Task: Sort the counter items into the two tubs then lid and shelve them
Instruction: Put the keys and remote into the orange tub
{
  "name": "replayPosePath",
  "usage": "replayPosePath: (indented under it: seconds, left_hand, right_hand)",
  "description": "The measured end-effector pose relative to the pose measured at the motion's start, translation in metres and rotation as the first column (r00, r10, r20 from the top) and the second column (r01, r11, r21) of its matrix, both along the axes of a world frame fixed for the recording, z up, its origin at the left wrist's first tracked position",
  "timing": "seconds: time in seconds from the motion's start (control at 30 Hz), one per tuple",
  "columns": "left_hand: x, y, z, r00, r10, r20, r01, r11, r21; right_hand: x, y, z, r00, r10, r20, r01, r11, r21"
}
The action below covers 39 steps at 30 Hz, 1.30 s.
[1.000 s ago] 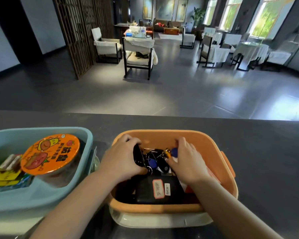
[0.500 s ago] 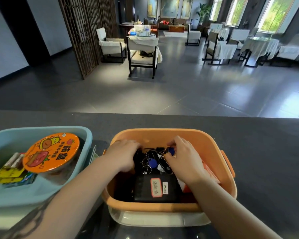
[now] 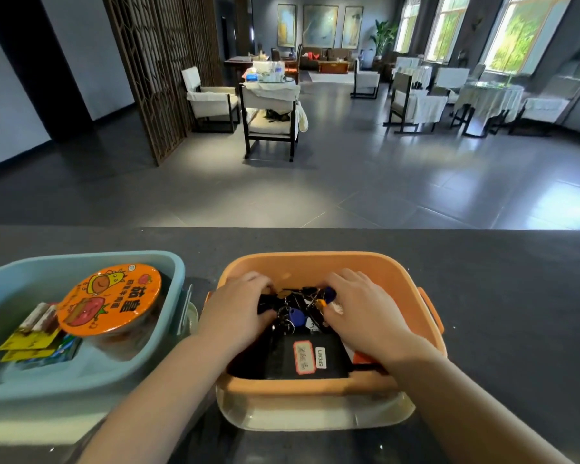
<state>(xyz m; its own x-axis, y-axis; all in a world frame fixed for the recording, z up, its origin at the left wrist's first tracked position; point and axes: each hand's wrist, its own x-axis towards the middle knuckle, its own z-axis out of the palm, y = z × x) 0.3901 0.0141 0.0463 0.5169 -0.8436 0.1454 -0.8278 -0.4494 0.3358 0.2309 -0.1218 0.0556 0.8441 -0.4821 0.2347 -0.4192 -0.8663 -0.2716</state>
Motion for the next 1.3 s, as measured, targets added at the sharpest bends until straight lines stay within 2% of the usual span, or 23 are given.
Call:
replayPosePath:
  seconds: [0.17,0.3,0.5,0.63,0.77,1.03,1.3]
  left_hand:
    - [-0.032,0.002,0.012,0.996,-0.068,0.053,0.069,0.998,-0.015]
    - [-0.079,-0.021,0.029,0.974,-0.217,0.063,0.221,0.972,-0.074]
    - [-0.197,-0.071,0.038,0.854,-0.519,0.028,0.515,0.838,-0.179]
    - [-0.29,-0.096,0.034,0.764,-0.644,0.041,0.64,0.748,-0.178]
    - [-0.383,-0.117,0.029,0.722,-0.692,0.006,0.68,0.708,-0.191]
    - [-0.571,-0.181,0.031,0.681,-0.731,-0.043,0.699,0.667,-0.259]
    - [-0.706,-0.254,0.027,0.63,-0.774,-0.073,0.746,0.628,-0.221]
  right_hand:
    - [-0.049,0.021,0.017,0.998,-0.066,0.01,0.067,0.995,-0.074]
    - [-0.115,0.031,0.026,0.971,-0.231,0.063,0.235,0.971,-0.047]
    - [-0.249,0.033,0.024,0.821,-0.568,0.054,0.57,0.819,-0.065]
    - [-0.342,0.036,0.017,0.713,-0.7,0.033,0.701,0.712,-0.045]
    - [-0.44,0.028,0.013,0.639,-0.768,0.041,0.769,0.639,-0.032]
    - [-0.64,-0.011,0.024,0.553,-0.833,0.017,0.831,0.55,-0.084]
    - [-0.772,-0.066,0.029,0.48,-0.877,0.011,0.876,0.478,-0.06]
